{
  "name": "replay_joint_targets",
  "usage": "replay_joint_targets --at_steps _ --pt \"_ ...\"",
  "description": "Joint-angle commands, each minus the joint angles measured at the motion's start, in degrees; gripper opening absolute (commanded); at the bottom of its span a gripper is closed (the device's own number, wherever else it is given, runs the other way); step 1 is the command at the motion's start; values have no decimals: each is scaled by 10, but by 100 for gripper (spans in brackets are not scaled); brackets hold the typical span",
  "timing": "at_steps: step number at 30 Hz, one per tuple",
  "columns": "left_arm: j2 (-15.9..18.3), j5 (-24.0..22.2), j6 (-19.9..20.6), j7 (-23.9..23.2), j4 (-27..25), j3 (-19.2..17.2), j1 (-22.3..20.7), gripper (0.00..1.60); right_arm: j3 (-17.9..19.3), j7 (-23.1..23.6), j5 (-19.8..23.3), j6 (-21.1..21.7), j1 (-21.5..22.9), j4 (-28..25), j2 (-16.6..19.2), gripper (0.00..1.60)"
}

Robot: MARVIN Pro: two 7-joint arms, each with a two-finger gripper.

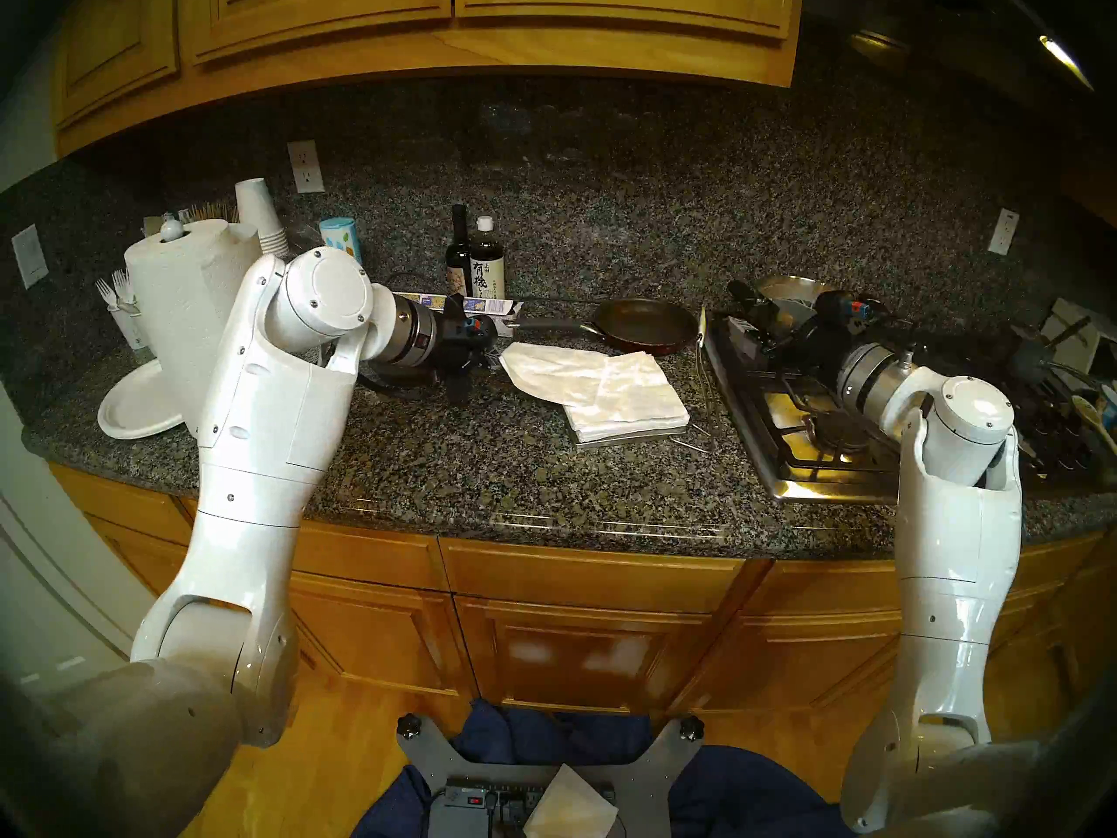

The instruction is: Take napkin out of napkin holder

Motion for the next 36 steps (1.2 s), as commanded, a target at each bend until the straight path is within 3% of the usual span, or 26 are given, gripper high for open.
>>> replay_joint_targets --at_steps 1,7,13,14,17,18,27,36 --pt "35 -6 11 -26 -43 -38 23 0 -3 1 2 -3 20 -16 4 160" --pt "48 -2 13 -32 -56 -59 55 0 -6 1 3 -3 22 -14 4 160" --pt "51 0 2 -31 -57 -59 55 0 -8 0 3 -3 23 -14 4 160" --pt "50 -1 3 -30 -56 -61 53 41 -8 0 3 -3 23 -14 4 160" --pt "52 -2 4 -28 -53 -64 43 80 -8 -1 3 -3 23 -15 3 160" --pt "55 -3 1 -30 -52 -65 38 160 -7 -1 3 -3 22 -15 4 160" --pt "64 3 -15 -6 -36 -74 -10 160 -2 -1 4 -3 18 -19 4 160" --pt "-3 -20 -12 45 -35 -49 -41 160 -2 0 6 -3 14 -23 1 160"
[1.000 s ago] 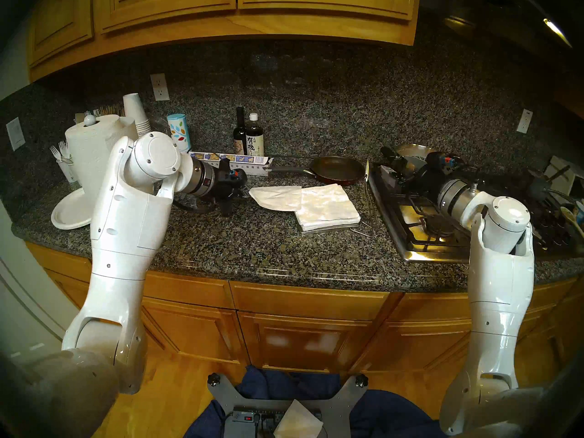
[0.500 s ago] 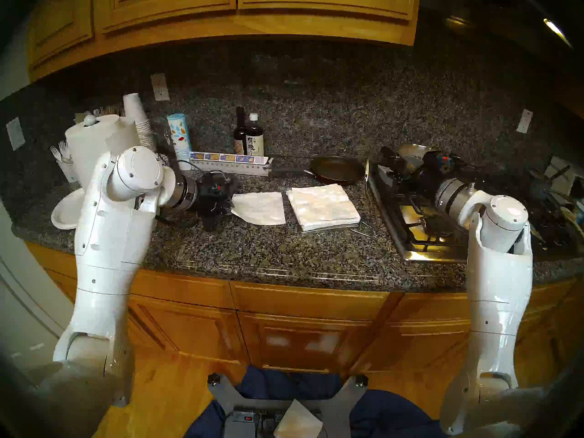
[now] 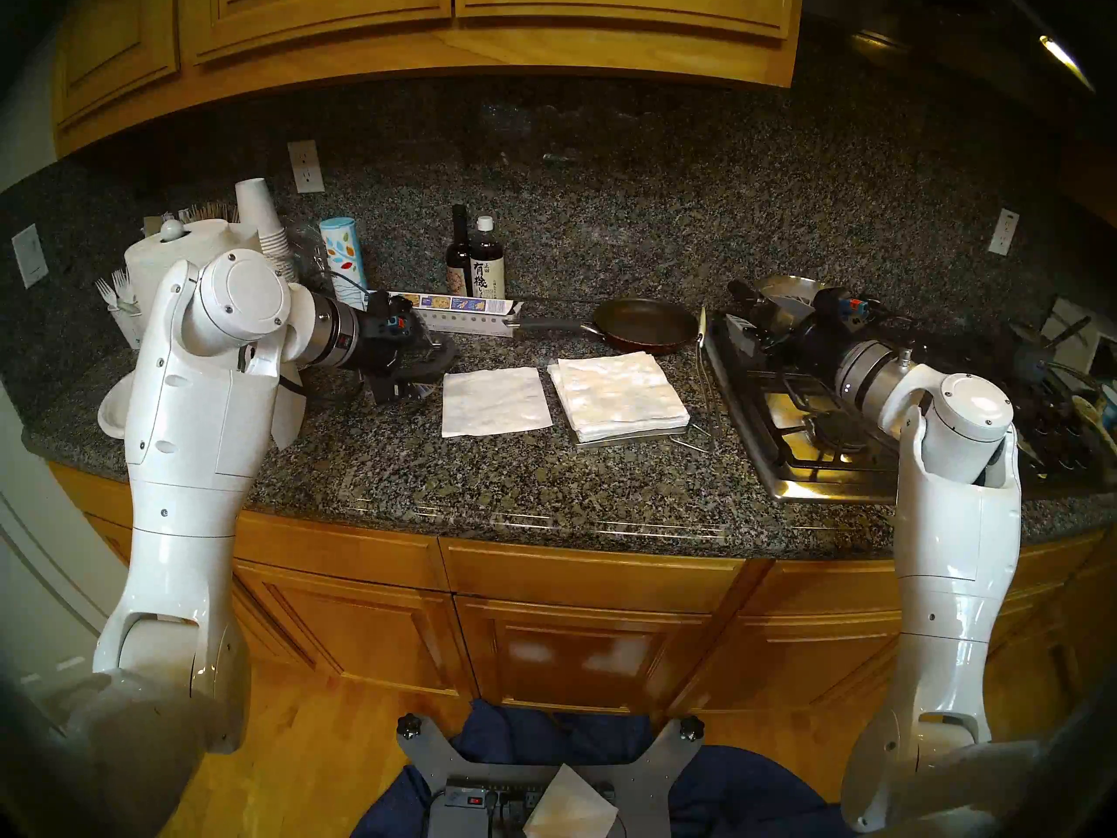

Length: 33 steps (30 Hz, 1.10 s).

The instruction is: Take napkin out of napkin holder

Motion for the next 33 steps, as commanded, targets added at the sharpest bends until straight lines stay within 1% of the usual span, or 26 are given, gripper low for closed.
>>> replay_joint_targets --at_steps 1,3,4,7,8,9,11,12,15,16,18,26,27,29,30,31,32,33 --pt "-58 -16 6 43 4 24 -67 160 1 1 5 -2 11 -22 1 160" --pt "-67 -19 10 59 4 34 -66 160 1 1 5 -2 11 -22 0 160" --pt "-80 -17 9 60 15 39 -79 160 0 1 5 -2 10 -23 0 160" --pt "-100 -20 14 74 26 54 -92 160 0 2 5 -1 9 -24 0 160" --pt "-100 -26 18 84 22 59 -86 160 0 2 5 -1 8 -25 0 160" --pt "-113 -24 19 82 37 61 -101 160 0 2 5 -1 8 -25 0 160" --pt "-120 -28 24 94 40 68 -98 160 1 2 6 -1 6 -27 0 160" --pt "-128 -27 24 95 50 69 -106 160 1 3 6 0 5 -28 0 160" --pt "-135 -29 26 99 76 77 -123 160 2 4 7 1 1 -34 0 160" --pt "-139 -29 25 107 71 73 -114 160 2 5 7 2 0 -36 0 160" --pt "-138 -31 25 104 92 79 -131 160 1 9 8 5 -4 -40 2 160" --pt "-144 -38 23 112 95 77 -136 160 -5 18 9 10 -14 -53 -3 160" --pt "-144 -39 23 112 94 76 -137 160 -5 19 8 11 -14 -55 -4 148" --pt "-145 -40 23 112 92 75 -137 160 -7 22 9 14 -17 -59 -5 143" --pt "-145 -40 23 112 91 75 -136 160 -8 22 8 16 -18 -61 -6 114" --pt "-145 -41 23 112 90 74 -136 160 -9 24 9 18 -19 -63 -6 88" --pt "-145 -42 23 112 89 73 -135 160 -9 25 9 19 -20 -65 -6 72" --pt "-146 -42 22 111 88 72 -134 160 -10 25 8 20 -22 -67 -7 36"
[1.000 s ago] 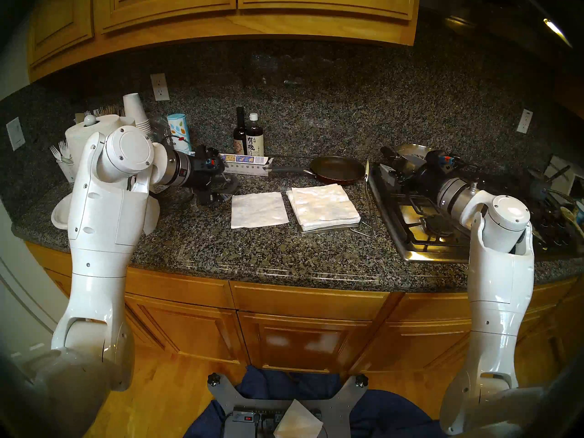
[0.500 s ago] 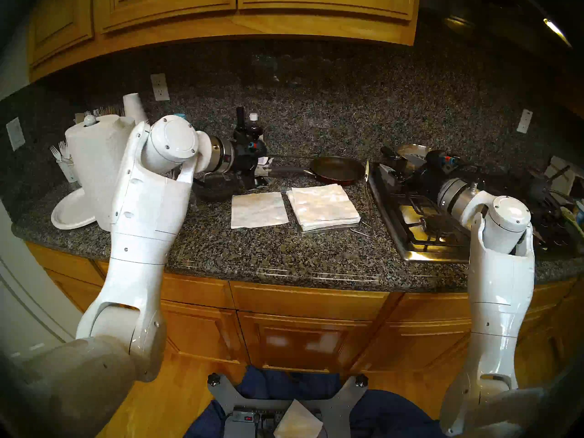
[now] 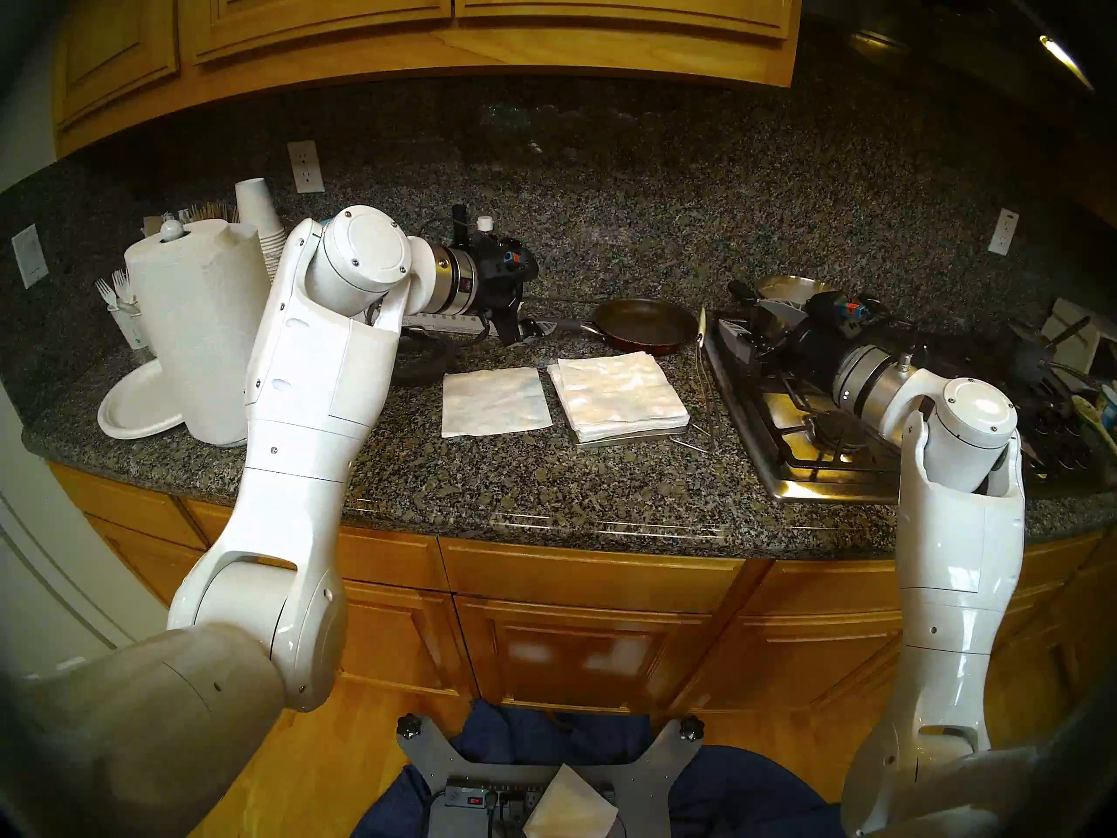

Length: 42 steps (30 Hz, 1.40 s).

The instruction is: Take napkin out of napkin holder

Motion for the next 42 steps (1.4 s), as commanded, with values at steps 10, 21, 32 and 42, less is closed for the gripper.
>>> replay_joint_targets --at_steps 10,21,32,42 --pt "-11 -17 2 -5 -33 -13 -17 160 -20 13 3 11 -4 -41 -10 0" --pt "-7 -18 16 -15 -49 -19 -3 160 -48 14 -4 7 12 -16 -16 0" --pt "1 -14 25 -22 -66 -28 7 160 -87 18 -4 -4 41 33 -16 0" --pt "0 -19 25 -24 -65 -27 8 160 -72 10 -2 -5 45 15 -5 0"
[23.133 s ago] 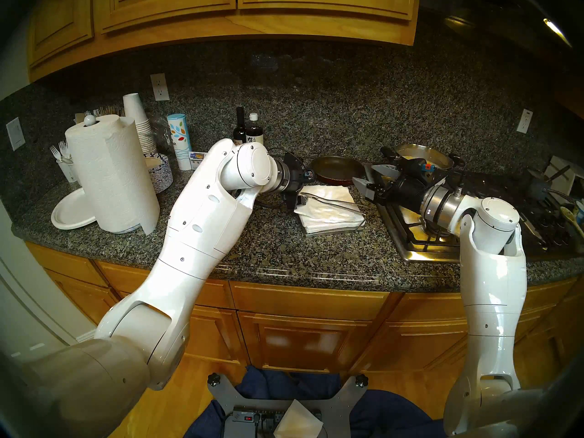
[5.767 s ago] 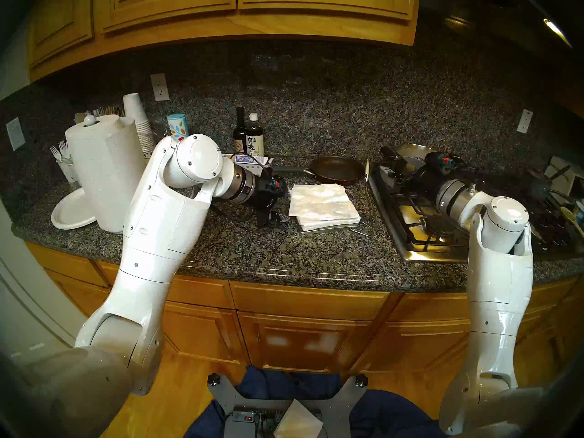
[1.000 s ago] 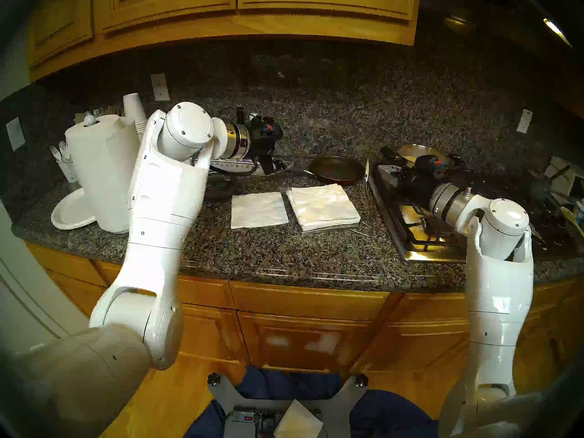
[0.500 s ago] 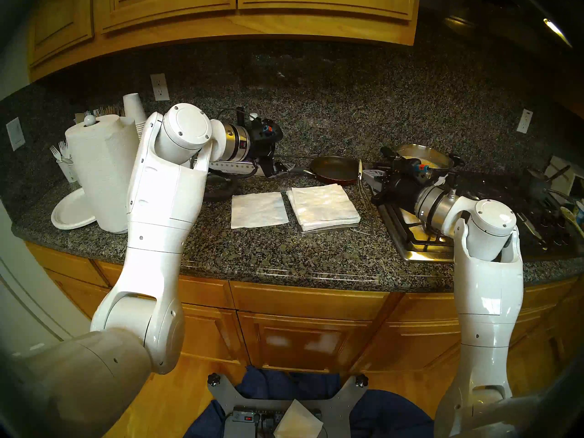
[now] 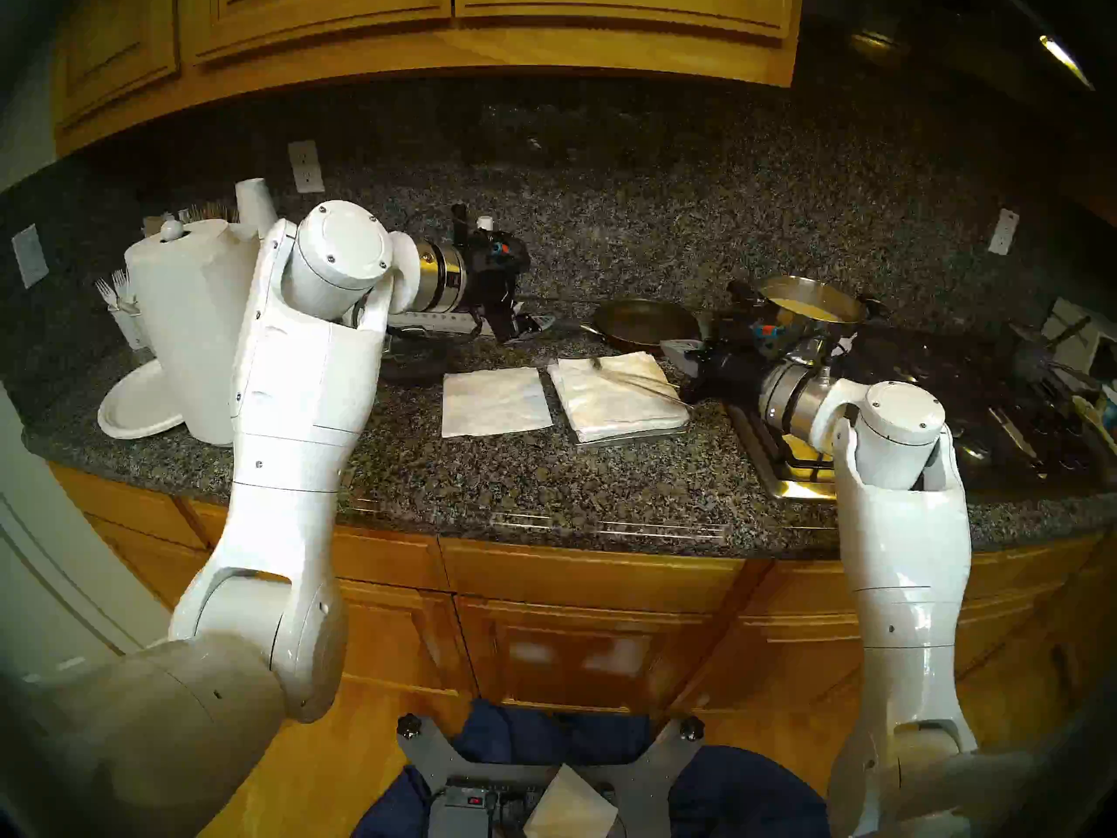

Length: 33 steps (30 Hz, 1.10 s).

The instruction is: Take napkin out of napkin holder

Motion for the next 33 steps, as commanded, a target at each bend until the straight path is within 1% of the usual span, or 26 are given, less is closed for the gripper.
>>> replay_joint_targets --at_steps 1,7,13,14,15,33 --pt "-6 -7 -5 2 -13 -1 -19 160 26 -4 5 -2 24 -40 13 0" --pt "-17 -9 -8 5 -8 8 -20 160 35 -2 7 3 19 -52 15 0" --pt "-20 -8 -11 8 -8 11 -21 160 40 -3 9 7 18 -58 14 0" --pt "-20 -8 -12 8 -8 11 -21 160 41 -3 9 7 18 -59 15 41" --pt "-20 -8 -12 8 -7 11 -21 160 42 -3 9 8 18 -61 15 117" --pt "-23 -6 -15 8 -7 8 -21 160 42 -3 10 13 18 -64 15 117"
